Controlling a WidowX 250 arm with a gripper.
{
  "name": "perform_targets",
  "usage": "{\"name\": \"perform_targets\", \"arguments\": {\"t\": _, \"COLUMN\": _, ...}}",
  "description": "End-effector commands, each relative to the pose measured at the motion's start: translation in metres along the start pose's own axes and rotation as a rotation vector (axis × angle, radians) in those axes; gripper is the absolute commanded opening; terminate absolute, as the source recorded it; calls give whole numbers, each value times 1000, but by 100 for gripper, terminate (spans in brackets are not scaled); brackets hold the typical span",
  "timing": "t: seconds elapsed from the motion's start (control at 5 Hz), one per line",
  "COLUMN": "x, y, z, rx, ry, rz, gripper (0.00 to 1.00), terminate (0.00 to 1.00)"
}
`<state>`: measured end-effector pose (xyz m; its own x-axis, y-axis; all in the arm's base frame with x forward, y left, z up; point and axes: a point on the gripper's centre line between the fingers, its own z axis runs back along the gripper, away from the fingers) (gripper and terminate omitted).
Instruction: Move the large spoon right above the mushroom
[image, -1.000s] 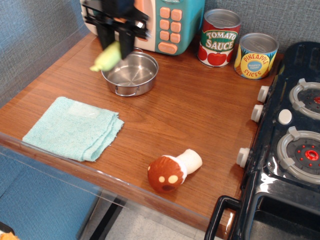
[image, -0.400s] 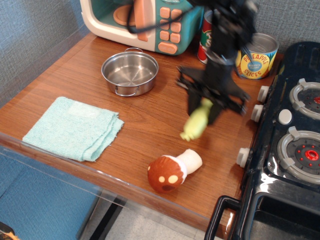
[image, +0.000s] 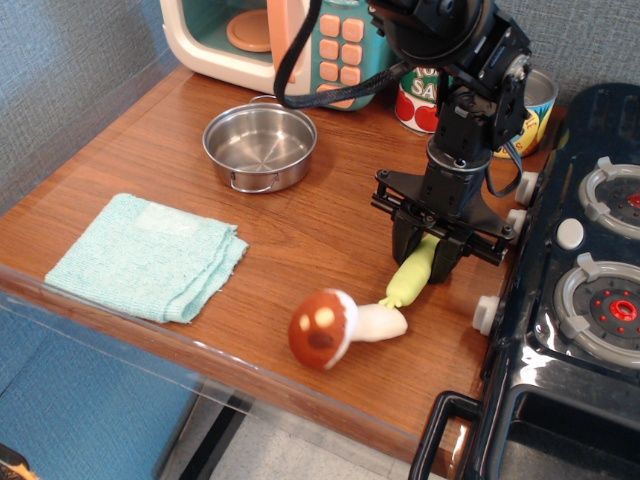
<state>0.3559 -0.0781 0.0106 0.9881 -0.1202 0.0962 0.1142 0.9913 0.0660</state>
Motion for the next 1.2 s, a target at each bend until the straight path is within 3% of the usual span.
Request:
{"name": "perform_targets", "arguments": {"t": 0.0, "x": 2, "y": 6, "z": 20, "rx": -7, "ry": -55, "rz": 8, "gripper": 100, "terminate": 0}}
{"name": "perform_targets", "arguments": {"t": 0.4, "x": -2, "y": 5, "z": 75, "rx": -7, "ry": -80, "rz": 18, "gripper": 100, "terminate": 0}}
{"name": "perform_targets", "arguments": {"t": 0.6, "x": -8, "y": 9, "z": 95, "rx": -35, "ry": -81, "rz": 31, "gripper": 100, "terminate": 0}}
{"name": "perform_targets", "arguments": {"t": 0.8, "x": -14, "y": 18, "z": 98, "rx": -39, "ry": -16, "rz": 24, "gripper": 100, "terminate": 0}}
{"name": "perform_targets", "arguments": {"t": 1.0, "x": -14, "y": 18, "z": 98, "rx": -39, "ry": -16, "rz": 24, "gripper": 100, "terminate": 0}}
